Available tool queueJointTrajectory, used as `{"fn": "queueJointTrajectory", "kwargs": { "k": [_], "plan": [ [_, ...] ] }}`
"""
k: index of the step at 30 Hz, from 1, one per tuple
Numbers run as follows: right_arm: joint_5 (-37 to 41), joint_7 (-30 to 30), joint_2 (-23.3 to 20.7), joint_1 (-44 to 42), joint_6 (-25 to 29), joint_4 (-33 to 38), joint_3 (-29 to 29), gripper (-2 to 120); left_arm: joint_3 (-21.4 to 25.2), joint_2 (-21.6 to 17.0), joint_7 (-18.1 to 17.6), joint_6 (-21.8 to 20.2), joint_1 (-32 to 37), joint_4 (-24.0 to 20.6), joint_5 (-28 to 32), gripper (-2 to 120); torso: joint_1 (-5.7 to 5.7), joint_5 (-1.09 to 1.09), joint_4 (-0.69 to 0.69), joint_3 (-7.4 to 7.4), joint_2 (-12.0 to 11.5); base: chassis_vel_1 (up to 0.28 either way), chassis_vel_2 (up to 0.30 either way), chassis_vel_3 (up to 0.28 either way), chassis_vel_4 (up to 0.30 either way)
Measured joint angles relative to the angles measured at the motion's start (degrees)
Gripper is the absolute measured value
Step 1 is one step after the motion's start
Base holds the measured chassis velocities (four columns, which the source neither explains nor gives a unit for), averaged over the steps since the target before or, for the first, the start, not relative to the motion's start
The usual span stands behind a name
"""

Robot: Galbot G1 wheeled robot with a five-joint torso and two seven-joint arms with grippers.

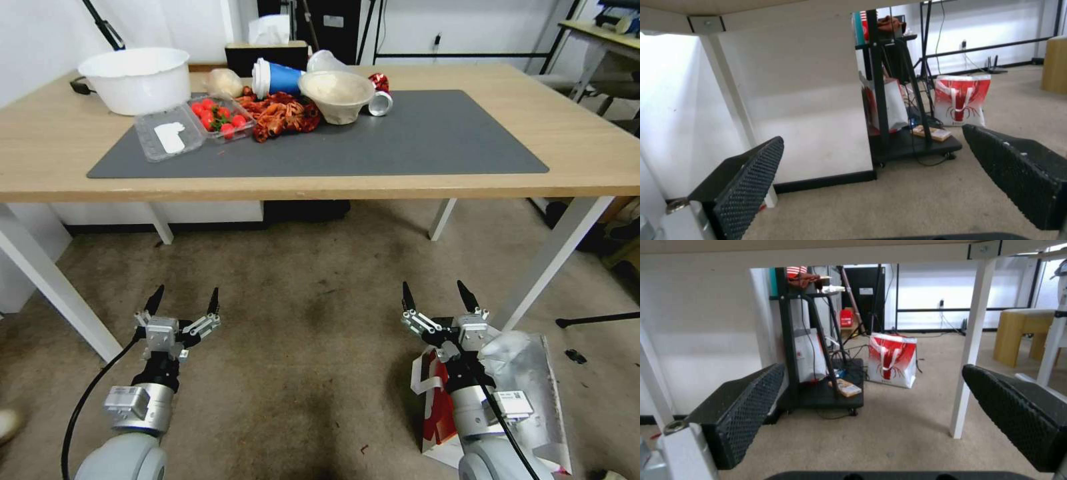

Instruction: Pick up the food delivery bag from the floor and place it on the table.

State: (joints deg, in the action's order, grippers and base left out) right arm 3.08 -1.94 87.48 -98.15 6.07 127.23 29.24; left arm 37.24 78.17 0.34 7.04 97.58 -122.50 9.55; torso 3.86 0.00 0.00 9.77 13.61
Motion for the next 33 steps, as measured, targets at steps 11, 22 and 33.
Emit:
{"fn": "queueJointTrajectory", "kwargs": {
  "k": [11,22,33],
  "plan": [
    [-0.26,-0.11,0.06,-0.27,0.34,0.25,0.05,100,0.01,0.02,0.19,-0.51,0.03,-0.52,0.15,100,-0.63,0.00,0.00,-1.78,-2.42,0.000,0.000,0.000,0.000],
    [-0.11,-0.48,0.21,-0.12,0.45,0.29,0.44,100,-0.04,0.14,0.12,-0.71,-0.11,-0.56,0.17,100,-1.12,0.00,0.00,-3.91,-5.03,0.000,0.000,0.000,0.000],
    [0.09,-0.69,0.02,0.00,0.45,0.22,0.55,100,-0.23,0.26,0.37,-0.60,-0.09,-0.36,0.14,100,-1.42,0.00,0.00,-6.12,-7.53,0.000,0.000,0.000,0.000]
  ]
}}
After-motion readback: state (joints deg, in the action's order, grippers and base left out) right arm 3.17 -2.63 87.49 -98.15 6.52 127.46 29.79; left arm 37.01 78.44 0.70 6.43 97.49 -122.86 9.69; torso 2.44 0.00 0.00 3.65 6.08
